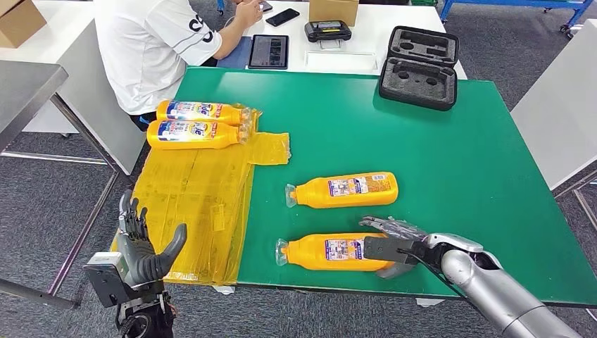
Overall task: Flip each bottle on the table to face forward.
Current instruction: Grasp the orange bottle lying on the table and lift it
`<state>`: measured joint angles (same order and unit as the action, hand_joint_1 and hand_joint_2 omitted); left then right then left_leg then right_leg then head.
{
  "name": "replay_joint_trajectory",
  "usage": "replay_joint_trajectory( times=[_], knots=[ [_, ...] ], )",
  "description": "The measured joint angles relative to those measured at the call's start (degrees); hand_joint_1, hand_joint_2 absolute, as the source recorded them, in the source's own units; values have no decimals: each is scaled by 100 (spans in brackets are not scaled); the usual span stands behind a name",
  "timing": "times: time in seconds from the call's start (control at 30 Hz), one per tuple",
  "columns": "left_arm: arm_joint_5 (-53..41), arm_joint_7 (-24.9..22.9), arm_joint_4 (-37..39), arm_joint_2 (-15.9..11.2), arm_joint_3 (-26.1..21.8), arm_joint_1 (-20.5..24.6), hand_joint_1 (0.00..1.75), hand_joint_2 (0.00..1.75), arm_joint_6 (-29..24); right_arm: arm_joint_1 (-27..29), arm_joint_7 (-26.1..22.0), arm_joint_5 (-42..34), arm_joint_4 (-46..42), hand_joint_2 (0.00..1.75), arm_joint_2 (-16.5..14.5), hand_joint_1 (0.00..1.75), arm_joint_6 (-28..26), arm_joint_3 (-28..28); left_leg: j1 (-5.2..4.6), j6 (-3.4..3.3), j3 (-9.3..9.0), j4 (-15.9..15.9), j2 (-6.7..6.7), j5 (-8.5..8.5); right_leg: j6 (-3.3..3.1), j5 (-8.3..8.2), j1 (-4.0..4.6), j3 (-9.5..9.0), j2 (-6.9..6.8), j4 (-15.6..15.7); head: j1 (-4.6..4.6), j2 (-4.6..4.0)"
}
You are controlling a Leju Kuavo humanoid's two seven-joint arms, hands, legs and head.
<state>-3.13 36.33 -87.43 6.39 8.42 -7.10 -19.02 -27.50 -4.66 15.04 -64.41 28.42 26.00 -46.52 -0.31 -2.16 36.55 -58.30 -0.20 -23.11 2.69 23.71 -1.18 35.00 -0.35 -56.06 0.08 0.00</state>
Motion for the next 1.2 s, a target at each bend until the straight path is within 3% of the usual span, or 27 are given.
replay_joint_trajectory(
  times=[0.3,1.03,1.17,1.2],
  knots=[
    [-23,-32,0,6,22,1,0,175,-4,-47,-28,203,156,175,-185,0,-176,-100,1,0,-6,0,1,0,0,0,1,-2,1,0,0,0],
    [-36,-105,-4,22,18,-6,0,175,81,-25,121,624,-100,175,-159,0,-282,-101,0,0,-7,0,0,0,0,0,0,-6,0,0,1,0],
    [-39,-105,-4,24,15,-14,0,175,104,-113,119,681,-224,0,-111,0,-248,-81,0,0,-6,0,0,0,0,0,-1,-5,0,0,-1,0],
    [-39,-105,-4,24,14,-14,0,175,107,-149,117,677,-260,0,-90,0,-219,-78,0,0,-6,0,0,0,0,0,-1,-5,0,0,-1,0]
  ],
)
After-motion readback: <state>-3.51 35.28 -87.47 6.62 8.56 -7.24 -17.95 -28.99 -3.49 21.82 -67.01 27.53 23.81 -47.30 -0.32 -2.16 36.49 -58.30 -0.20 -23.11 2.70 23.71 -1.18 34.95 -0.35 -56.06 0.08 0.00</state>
